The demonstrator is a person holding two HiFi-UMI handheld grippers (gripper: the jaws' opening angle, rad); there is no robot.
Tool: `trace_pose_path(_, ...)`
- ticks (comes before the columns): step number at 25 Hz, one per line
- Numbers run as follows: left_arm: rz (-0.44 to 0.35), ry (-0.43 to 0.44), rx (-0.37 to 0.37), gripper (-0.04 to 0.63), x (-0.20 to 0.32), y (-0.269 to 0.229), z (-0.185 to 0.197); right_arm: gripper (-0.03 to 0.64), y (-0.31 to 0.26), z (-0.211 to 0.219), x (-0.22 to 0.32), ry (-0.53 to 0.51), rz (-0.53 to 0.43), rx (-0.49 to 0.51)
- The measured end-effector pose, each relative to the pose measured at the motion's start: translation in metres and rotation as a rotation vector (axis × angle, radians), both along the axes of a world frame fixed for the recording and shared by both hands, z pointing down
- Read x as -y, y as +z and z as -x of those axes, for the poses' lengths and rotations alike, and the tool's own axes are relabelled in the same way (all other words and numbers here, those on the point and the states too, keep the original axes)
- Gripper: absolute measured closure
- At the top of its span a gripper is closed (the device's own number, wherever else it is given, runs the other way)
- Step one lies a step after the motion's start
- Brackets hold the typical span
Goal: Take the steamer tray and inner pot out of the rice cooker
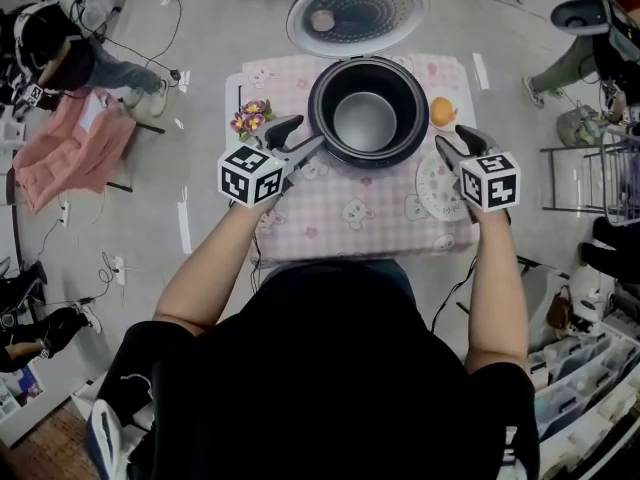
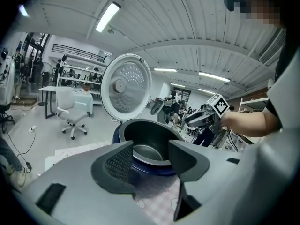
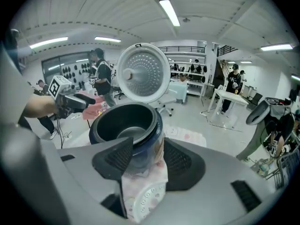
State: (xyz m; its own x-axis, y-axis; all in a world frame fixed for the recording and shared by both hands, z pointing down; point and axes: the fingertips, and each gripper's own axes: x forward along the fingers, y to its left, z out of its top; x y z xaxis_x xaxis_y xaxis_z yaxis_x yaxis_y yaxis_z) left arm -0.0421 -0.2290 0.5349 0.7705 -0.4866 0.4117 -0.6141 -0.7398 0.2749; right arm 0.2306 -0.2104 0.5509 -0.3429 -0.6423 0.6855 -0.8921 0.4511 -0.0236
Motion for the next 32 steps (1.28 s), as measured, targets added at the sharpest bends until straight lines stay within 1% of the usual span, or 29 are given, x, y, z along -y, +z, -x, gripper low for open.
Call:
trace_pose_path(5,0.000,-0.014,0.016,0.342,0.010,0.004,0.000,0.402,-0.006,0.015,0.015,0.014,-0.005,0.066)
trace_pose_path(10,0.018,-0.021,0.033,0.342,0.019,0.012,-0.002,0.402,0.008,0.022,0.025,0.051,0.046,0.158)
trace_pose_path(12,0.020,-0.019,0.040,0.342,0.022,0.014,-0.004,0.403,0.015,0.025,0.028,0.058,0.067,0.180)
trace_pose_path(19,0.029,-0.019,0.062,0.344,0.033,0.023,-0.014,0.403,0.031,0.037,0.032,0.069,0.100,0.205)
trace_pose_path(22,0.038,-0.027,0.089,0.367,0.039,0.034,-0.016,0.405,0.038,0.040,0.034,0.084,0.111,0.219)
trace_pose_path(27,0.057,-0.049,0.130,0.376,0.051,0.049,-0.019,0.407,0.052,0.041,0.041,0.095,0.124,0.207)
trace_pose_path(32,0.068,-0.065,0.147,0.391,0.060,0.055,-0.021,0.416,0.056,0.046,0.048,0.106,0.124,0.213)
